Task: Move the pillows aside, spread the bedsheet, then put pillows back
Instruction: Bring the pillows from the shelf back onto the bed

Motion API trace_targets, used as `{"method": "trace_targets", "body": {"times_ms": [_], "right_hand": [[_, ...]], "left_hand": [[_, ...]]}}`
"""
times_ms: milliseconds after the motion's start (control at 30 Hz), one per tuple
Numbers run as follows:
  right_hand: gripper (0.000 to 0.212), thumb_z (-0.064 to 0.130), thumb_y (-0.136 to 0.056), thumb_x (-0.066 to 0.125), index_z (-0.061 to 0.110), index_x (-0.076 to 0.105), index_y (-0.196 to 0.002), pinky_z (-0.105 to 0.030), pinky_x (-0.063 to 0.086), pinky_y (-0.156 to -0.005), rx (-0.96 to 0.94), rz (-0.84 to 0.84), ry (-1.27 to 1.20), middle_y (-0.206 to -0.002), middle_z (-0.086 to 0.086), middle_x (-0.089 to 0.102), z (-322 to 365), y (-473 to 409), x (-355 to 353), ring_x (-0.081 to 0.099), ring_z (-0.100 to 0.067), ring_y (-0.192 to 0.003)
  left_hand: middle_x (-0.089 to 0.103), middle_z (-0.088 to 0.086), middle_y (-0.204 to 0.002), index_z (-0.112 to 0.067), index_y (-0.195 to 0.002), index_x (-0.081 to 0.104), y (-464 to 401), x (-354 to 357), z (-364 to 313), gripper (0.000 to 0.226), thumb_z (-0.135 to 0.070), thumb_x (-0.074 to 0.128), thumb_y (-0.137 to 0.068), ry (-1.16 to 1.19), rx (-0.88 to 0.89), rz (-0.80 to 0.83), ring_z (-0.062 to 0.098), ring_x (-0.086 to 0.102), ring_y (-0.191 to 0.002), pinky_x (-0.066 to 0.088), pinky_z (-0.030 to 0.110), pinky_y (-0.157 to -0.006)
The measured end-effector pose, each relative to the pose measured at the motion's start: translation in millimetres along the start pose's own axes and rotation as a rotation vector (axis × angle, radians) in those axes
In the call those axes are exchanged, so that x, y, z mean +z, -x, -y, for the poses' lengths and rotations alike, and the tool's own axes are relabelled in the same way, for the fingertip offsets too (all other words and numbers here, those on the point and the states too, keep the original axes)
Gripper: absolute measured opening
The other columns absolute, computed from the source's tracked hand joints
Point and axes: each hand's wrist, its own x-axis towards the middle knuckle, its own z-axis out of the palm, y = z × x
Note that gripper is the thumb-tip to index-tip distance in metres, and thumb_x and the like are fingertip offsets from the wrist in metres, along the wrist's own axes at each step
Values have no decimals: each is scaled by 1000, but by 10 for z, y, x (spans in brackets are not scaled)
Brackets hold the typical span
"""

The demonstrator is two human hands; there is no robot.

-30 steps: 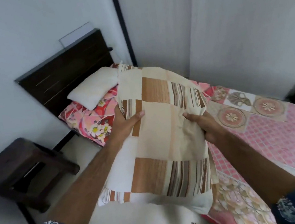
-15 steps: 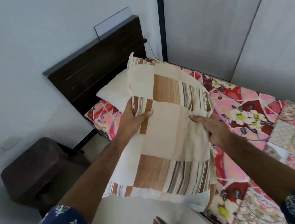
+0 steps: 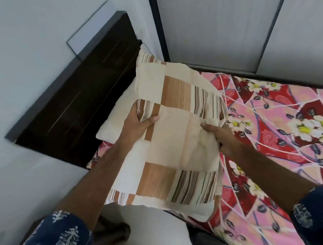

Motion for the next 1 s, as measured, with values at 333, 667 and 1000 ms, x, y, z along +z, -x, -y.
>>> {"method": "trace_targets", "body": {"times_ms": [333,667,1000], "right_hand": [[42,-11,-78,76,-5,65,-118,-55,62,-73,45,-211,-57,-109,-22,74,-100,-2011,556,74,-37,-91],[132,26,-70,92,-3,-4,-155,-47,23,-119,104,-403,733,-159,-25,16,-982,-3438,669,19,-41,-149],[80,37,-102,47,16,-1,-162,-58,4,-124,-490,-397,1680,-170,-6,-5,-1509,-3592,716,-6,-25,-156]], "left_hand": [[66,-10,-129,-33,-144,45,-2423,-282,825,78,-30,87,-78,-36,-103,142,13,65,-115,52,44,-103],[7,9,-170,-26,-162,9,-3328,149,2287,67,-40,41,-105,-1008,395,70,32,10,-156,22,60,-120],[-3,10,-170,-25,-162,6,-3455,175,2881,67,-52,22,-104,-1216,582,175,30,0,-157,13,63,-121]]}}
